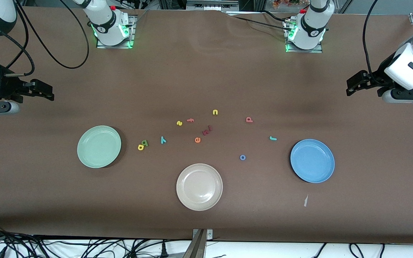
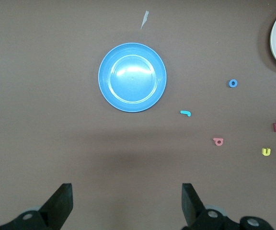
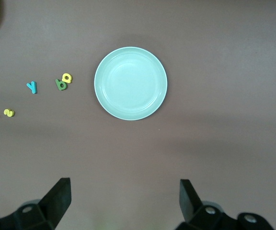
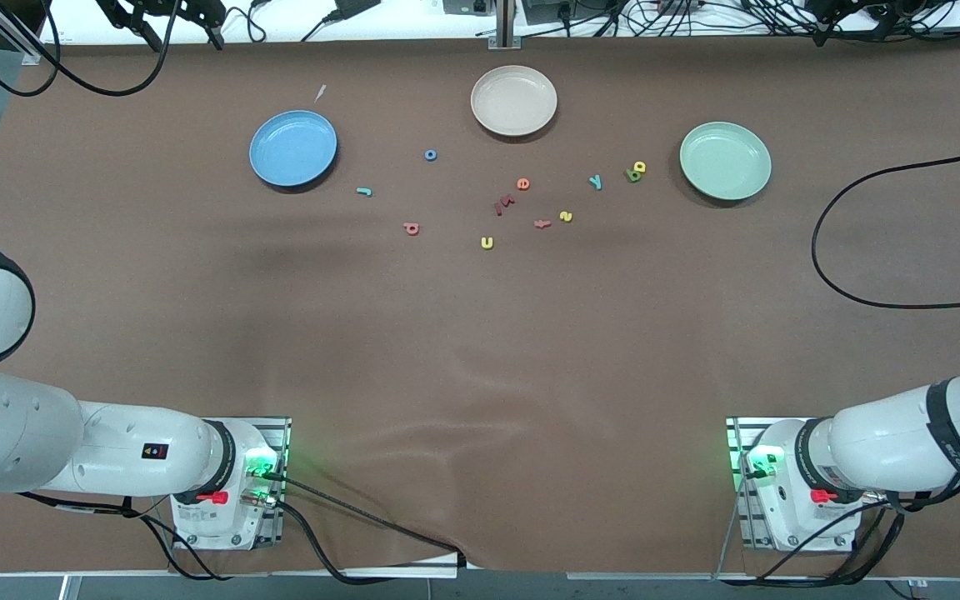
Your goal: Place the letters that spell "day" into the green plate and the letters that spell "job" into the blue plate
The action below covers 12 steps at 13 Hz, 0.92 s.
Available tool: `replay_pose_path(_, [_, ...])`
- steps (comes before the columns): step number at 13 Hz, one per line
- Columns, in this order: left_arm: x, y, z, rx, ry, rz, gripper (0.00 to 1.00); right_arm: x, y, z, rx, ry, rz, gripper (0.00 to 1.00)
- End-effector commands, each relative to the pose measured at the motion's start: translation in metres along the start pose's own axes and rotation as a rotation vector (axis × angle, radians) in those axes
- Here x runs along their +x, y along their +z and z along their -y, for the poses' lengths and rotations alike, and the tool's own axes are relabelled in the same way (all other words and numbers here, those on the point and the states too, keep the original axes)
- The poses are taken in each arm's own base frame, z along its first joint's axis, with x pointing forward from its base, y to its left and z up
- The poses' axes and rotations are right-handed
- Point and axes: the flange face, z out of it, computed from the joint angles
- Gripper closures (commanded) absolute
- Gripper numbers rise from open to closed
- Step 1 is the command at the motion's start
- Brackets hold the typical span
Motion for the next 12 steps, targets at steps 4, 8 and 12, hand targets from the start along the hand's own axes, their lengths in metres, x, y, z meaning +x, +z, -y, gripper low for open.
replay_pose_path(4, [-0.0027,-0.0035,0.0021,-0.006,0.011,0.011,0.0,-0.0033,-0.0064,0.0001,0.005,-0.002,0.0,0.0])
replay_pose_path(8, [-0.0032,-0.0031,0.0022,-0.006,0.013,0.016,0.0,-0.0035,-0.0062,-0.0007,0.005,-0.002,0.002,0.0])
replay_pose_path(12, [-0.0032,-0.0031,0.0022,-0.006,0.013,0.016,0.0,-0.003,-0.0054,-0.0008,0.005,-0.002,0.003,0.0])
